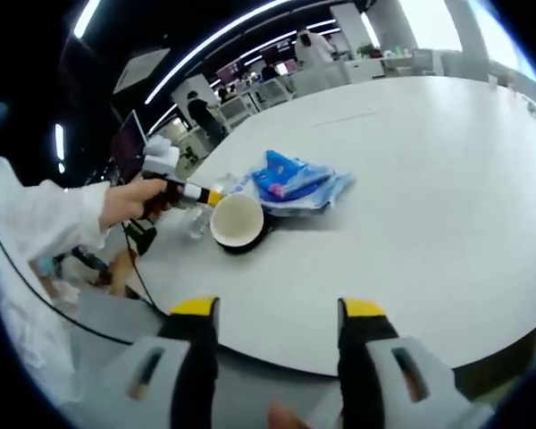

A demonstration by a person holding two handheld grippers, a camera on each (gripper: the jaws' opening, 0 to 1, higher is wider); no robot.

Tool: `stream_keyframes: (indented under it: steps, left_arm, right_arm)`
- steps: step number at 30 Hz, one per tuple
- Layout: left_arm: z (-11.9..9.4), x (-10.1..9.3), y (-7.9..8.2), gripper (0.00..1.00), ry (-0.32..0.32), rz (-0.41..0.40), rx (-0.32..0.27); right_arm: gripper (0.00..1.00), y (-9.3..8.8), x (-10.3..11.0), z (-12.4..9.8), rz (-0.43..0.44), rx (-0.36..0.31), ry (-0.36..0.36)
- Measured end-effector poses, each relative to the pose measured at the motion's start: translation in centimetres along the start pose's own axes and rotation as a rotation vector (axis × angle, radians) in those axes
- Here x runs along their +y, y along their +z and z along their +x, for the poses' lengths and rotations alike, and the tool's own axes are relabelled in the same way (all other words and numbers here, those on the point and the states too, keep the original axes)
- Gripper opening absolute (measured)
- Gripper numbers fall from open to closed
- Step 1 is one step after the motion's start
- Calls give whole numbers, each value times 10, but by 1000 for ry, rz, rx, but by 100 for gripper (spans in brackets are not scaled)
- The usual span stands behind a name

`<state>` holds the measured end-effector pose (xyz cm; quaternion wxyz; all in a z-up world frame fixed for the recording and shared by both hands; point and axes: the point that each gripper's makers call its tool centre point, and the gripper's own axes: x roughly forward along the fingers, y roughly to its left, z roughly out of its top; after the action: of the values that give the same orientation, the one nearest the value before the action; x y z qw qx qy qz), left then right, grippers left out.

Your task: Arrange the tabletop items into an orderly group along one side of the table until the central work area is clear of visible clutter.

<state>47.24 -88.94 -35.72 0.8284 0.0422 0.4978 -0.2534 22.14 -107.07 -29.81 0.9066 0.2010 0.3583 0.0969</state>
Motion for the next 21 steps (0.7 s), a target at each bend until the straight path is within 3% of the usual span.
stream_keyframes:
  steps: [5,21]
  left_arm:
    - [-7,4,4,36,-2,-55,-40]
    - [-41,12,38,37,16,-56,-205]
  right_arm:
    - [52,2,0,-1,1,-10,2]
    - [52,10,6,-1,-18,-30,24]
